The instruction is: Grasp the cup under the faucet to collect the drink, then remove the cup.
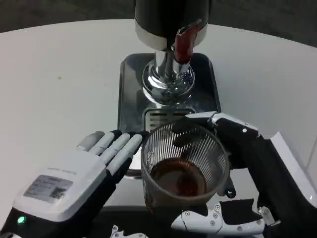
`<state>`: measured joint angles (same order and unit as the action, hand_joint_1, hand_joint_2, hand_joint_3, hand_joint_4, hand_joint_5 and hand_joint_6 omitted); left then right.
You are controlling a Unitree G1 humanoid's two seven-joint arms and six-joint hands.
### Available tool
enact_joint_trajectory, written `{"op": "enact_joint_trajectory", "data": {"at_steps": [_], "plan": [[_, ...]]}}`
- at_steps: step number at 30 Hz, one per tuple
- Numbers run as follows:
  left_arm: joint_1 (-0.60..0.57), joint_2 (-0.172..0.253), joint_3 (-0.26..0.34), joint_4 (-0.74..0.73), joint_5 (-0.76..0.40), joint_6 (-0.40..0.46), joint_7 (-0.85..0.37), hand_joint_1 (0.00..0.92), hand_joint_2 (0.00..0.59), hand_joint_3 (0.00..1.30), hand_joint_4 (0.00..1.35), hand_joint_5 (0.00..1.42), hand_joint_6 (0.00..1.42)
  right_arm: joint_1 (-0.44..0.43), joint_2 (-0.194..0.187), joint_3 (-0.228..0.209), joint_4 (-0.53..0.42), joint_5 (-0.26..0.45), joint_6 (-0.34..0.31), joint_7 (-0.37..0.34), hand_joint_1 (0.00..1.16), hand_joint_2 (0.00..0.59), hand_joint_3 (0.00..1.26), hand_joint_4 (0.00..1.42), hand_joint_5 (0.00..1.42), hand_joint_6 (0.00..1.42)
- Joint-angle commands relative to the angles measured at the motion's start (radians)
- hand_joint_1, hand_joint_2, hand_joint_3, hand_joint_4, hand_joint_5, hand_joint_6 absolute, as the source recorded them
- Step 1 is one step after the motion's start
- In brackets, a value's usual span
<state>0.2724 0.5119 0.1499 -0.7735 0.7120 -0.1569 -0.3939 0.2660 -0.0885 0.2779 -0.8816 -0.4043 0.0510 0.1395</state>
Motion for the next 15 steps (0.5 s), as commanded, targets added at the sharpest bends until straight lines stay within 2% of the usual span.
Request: {"op": "enact_joint_trajectory", "data": {"at_steps": [1, 15], "plan": [[0.013, -0.009, -0.004, -0.015, -0.007, 0.011, -0.009, 0.000, 0.003, 0.00, 0.00, 0.00, 0.00, 0.010, 0.010, 0.002, -0.041, 0.024, 0.000, -0.005, 1.08, 0.083, 0.79, 0.96, 1.02, 1.38], [0.017, -0.013, -0.015, -0.018, -0.004, 0.025, -0.013, 0.000, 0.004, 0.00, 0.00, 0.00, 0.00, 0.031, 0.019, 0.001, -0.047, 0.023, 0.003, -0.012, 1.08, 0.082, 0.79, 0.98, 1.03, 1.38]]}}
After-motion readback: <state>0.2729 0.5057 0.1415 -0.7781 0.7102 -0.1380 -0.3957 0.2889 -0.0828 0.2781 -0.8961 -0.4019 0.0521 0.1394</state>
